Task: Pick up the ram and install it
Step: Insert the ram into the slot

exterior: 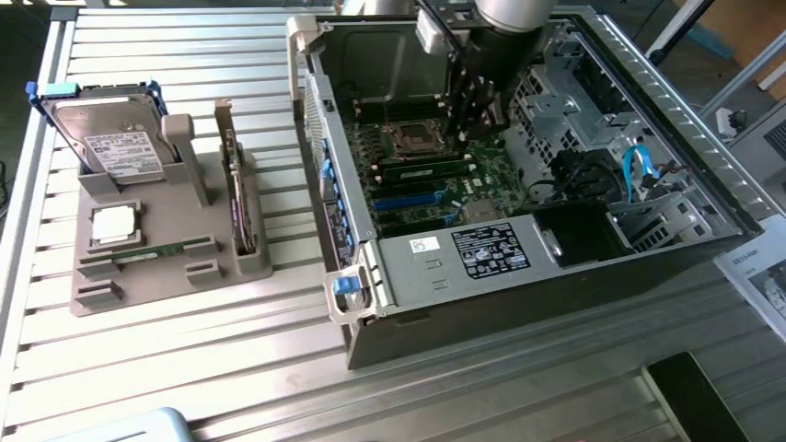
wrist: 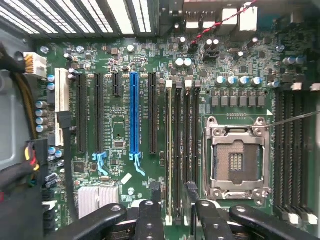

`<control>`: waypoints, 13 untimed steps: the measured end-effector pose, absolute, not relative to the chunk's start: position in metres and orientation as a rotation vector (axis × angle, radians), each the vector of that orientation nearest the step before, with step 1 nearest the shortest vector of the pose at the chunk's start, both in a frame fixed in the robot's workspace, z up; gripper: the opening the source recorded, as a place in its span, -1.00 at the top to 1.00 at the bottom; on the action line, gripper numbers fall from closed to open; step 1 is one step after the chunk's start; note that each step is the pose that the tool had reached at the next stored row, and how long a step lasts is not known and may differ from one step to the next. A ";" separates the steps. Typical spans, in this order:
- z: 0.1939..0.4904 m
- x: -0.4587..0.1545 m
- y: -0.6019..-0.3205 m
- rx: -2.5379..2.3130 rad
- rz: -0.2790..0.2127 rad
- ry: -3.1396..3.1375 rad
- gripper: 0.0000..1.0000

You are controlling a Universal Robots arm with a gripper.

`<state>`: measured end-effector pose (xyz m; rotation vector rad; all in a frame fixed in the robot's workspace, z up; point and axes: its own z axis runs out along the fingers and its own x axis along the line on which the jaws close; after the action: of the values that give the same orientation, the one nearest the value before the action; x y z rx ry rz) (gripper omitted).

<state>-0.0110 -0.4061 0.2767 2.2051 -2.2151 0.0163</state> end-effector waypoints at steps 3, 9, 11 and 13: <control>0.291 -0.011 -0.406 2.205 0.016 -2.215 0.36; 0.311 -0.011 -0.406 2.205 0.016 -2.215 0.36; 0.317 -0.011 -0.406 2.205 0.016 -2.215 0.36; 0.324 -0.011 -0.406 2.205 0.016 -2.215 0.36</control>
<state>-0.0107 -0.4060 0.3243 2.2049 -2.2150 0.0163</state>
